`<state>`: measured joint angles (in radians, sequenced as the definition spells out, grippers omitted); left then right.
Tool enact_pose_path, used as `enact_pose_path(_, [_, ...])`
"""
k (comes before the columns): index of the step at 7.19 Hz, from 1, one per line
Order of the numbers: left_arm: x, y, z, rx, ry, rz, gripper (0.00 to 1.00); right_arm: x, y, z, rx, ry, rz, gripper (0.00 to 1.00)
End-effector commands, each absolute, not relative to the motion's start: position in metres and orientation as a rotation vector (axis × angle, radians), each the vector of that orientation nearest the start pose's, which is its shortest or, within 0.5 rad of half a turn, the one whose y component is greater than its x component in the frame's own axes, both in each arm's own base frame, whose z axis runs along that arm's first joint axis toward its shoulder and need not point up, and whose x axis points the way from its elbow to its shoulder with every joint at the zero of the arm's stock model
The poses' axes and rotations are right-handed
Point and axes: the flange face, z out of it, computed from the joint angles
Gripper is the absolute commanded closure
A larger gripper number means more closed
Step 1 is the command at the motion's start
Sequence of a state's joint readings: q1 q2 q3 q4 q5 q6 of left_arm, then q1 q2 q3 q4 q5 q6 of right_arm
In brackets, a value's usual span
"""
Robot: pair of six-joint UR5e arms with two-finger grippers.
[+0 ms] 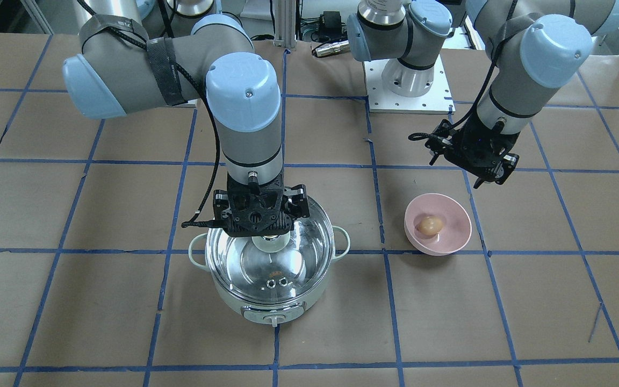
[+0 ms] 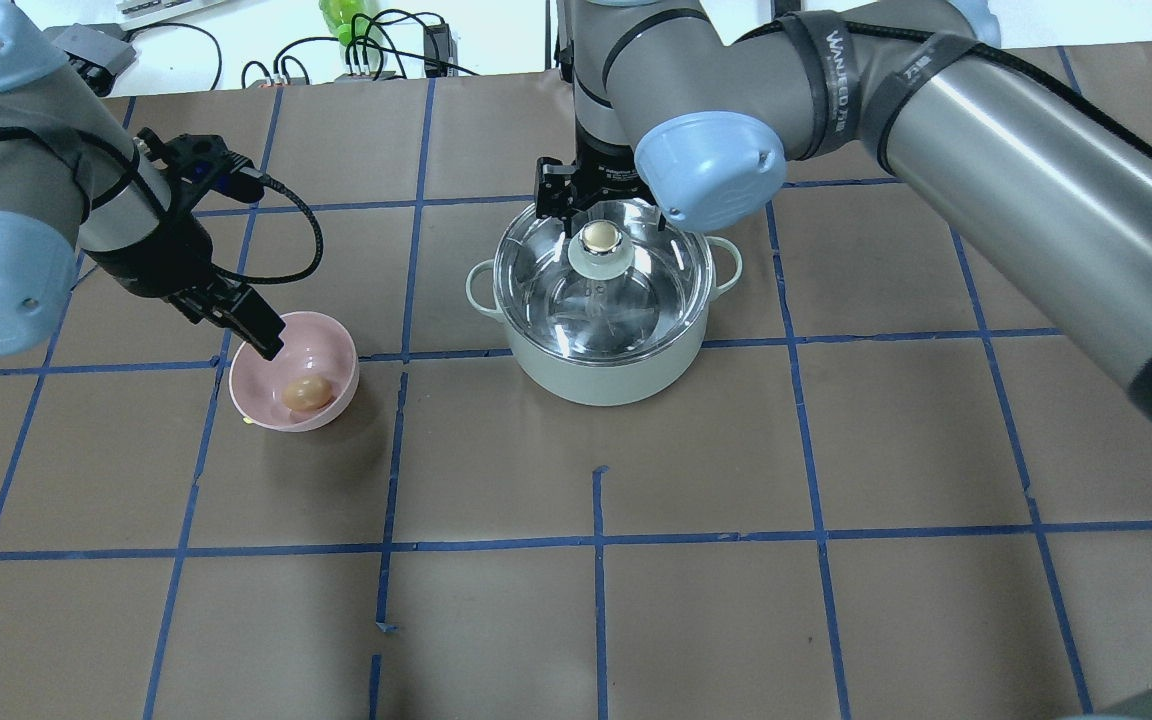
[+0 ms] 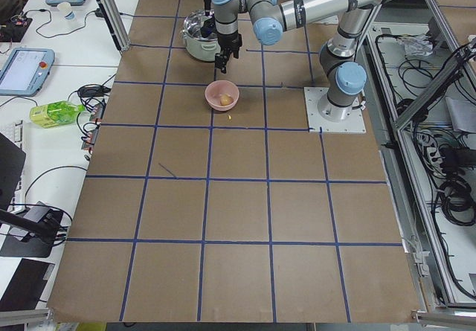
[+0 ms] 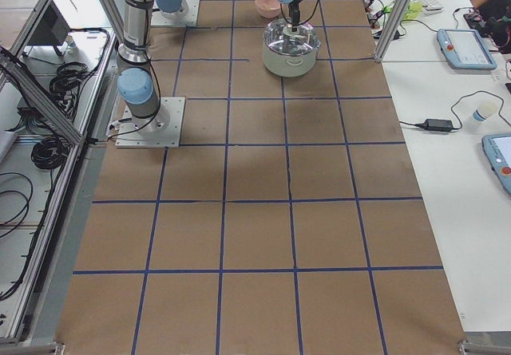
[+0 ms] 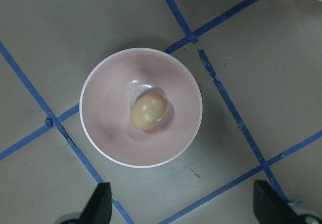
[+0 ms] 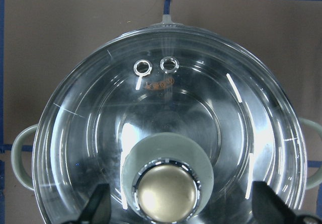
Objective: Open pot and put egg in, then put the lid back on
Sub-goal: 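Descend the left gripper around the egg while the right lowers onto the lid knob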
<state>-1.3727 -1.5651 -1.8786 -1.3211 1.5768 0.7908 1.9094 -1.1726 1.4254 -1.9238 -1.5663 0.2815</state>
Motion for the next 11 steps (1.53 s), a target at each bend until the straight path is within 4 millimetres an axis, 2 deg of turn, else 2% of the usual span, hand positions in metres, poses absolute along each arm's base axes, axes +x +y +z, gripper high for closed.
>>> enact_pose_path(1, [-0.026,-0.485,0.335,1.103,2.956,0.047,0.00,0.344,-0.572,0.362,-0.074,3.110,-0.139,0.00])
enact_pose_path(2, [-0.026,-0.485,0.313,1.222,2.890,0.011,0.01,0.345,-0.573,0.358,-0.062,3.110,-0.131,0.00])
enact_pose_path(3, [-0.027,-0.487,0.306,1.306,2.825,-0.043,0.01,0.346,-0.575,0.354,-0.060,3.108,-0.122,0.00])
enact_pose_path(4, [-0.029,-0.487,0.298,1.326,2.827,-0.030,0.01,0.349,-0.577,0.356,-0.063,3.083,-0.164,0.00])
enact_pose_path(5, [-0.033,-0.486,0.284,1.423,2.798,0.006,0.01,0.349,-0.577,0.355,-0.068,3.082,-0.162,0.00])
enact_pose_path(7, [-0.038,-0.488,0.278,1.455,2.827,-0.021,0.01,0.350,-0.578,0.353,-0.070,3.079,-0.162,0.03])
enact_pose_path(8, [-0.040,-0.491,0.277,1.472,2.846,-0.047,0.01,0.350,-0.580,0.345,-0.070,3.083,-0.147,0.06])
enact_pose_path(9, [-0.039,-0.491,0.279,1.496,2.828,-0.039,0.00,0.349,-0.578,0.337,-0.070,3.090,-0.126,0.08])
enact_pose_path(11, [-0.036,-0.488,0.276,1.482,2.844,-0.027,0.00,0.349,-0.576,0.333,-0.070,3.093,-0.117,0.15])
